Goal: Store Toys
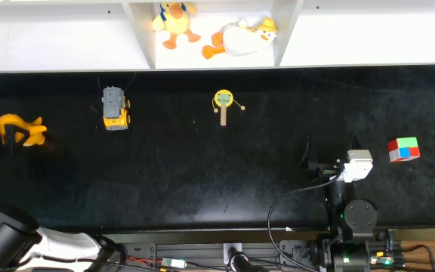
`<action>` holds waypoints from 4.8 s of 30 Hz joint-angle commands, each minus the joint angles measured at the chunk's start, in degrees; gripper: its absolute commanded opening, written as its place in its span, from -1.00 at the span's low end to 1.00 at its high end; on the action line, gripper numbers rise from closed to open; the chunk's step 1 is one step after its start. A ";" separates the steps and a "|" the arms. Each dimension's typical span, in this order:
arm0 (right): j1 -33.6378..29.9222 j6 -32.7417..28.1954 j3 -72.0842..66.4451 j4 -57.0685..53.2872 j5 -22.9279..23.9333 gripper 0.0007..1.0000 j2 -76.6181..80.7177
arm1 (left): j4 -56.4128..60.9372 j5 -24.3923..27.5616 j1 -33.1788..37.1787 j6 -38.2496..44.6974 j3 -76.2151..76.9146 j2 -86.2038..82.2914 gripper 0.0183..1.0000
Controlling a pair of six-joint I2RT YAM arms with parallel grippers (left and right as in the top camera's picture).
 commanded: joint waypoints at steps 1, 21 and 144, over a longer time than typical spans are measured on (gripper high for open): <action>-0.02 0.02 -0.72 0.26 -0.39 0.99 -0.46 | 0.55 -1.49 0.07 -1.18 1.40 0.44 1.00; -0.02 0.02 -0.72 0.26 -0.39 0.99 -0.46 | 2.95 1.40 0.04 -1.49 1.40 -1.05 -0.54; -0.02 0.02 -0.72 0.26 -0.39 0.99 -0.46 | 32.37 -7.93 -19.91 -36.50 7.19 4.17 -0.54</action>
